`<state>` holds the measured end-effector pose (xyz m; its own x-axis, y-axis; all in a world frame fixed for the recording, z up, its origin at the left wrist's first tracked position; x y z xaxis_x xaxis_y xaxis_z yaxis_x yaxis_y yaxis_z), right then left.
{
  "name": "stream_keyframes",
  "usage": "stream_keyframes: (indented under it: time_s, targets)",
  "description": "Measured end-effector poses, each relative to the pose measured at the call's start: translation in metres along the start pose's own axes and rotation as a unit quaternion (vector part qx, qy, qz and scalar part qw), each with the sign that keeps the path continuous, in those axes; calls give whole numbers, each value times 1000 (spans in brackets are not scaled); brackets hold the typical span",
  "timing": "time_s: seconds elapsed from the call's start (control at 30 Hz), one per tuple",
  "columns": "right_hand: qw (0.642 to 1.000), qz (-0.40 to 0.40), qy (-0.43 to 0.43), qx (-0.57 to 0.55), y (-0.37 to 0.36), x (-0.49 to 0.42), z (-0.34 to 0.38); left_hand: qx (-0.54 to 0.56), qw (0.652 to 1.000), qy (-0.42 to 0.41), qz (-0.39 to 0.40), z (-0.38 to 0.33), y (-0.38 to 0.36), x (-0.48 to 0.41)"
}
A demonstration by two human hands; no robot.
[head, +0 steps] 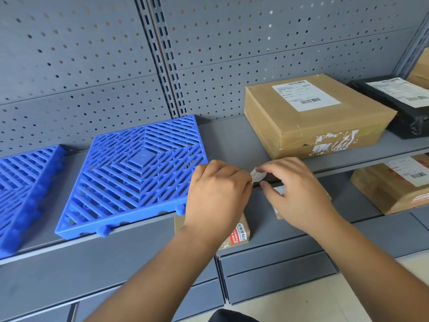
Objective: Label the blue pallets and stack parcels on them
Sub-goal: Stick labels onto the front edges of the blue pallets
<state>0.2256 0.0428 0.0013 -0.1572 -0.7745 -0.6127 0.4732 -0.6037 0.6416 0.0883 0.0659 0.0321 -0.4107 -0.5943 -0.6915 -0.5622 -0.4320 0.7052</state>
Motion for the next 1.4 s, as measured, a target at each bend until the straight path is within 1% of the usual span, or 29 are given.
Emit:
stream_keyframes:
  time_s: [0.17, 0.33, 0.43, 0.53, 0.7, 0.87, 1.13, 1.27, 1.4]
  targets:
    - [999, -6, 42, -15, -11, -11, 19, 12, 999, -2, -42, 20, 27, -1]
    - [997, -21, 71, -36, -22, -23, 46, 16, 997, 36, -64, 55, 51, 7]
    - [994, -40, 81, -57, -27, -32, 68, 20, 996, 51, -77, 78, 68, 12]
    - [992, -42, 98, -68, -34, -41, 97, 24, 994, 60, -84, 103, 84, 17]
    - [987, -41, 138, -66, -50, -53, 142, -5, 994, 47, -97, 135, 110, 23]
    - [983, -31, 166, -71, -72, -49, 169, -28, 993, 78, -83, 170, 123, 36]
    - [979, -24, 200, -36, -100, -26, 192, -45, 993, 99, -43, 193, 128, 62]
    - [979, 1, 203, -23, -107, -15, 194, -41, 994, 103, -25, 196, 125, 72]
    - [982, 1, 188, -22, -107, -7, 195, -20, 995, 95, -11, 197, 122, 80]
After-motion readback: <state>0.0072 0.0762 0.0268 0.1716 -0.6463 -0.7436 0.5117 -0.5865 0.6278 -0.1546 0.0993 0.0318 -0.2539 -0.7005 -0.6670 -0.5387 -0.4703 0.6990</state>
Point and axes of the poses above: each hand's wrist, its own x-axis away from the middle knuckle, its own y-axis out of the back of the hand, z = x × y, the point moved 10 cm from there along -x, towards the middle knuckle, and after that the axes turned 11 degrees about -z, right-handed, at the moved point
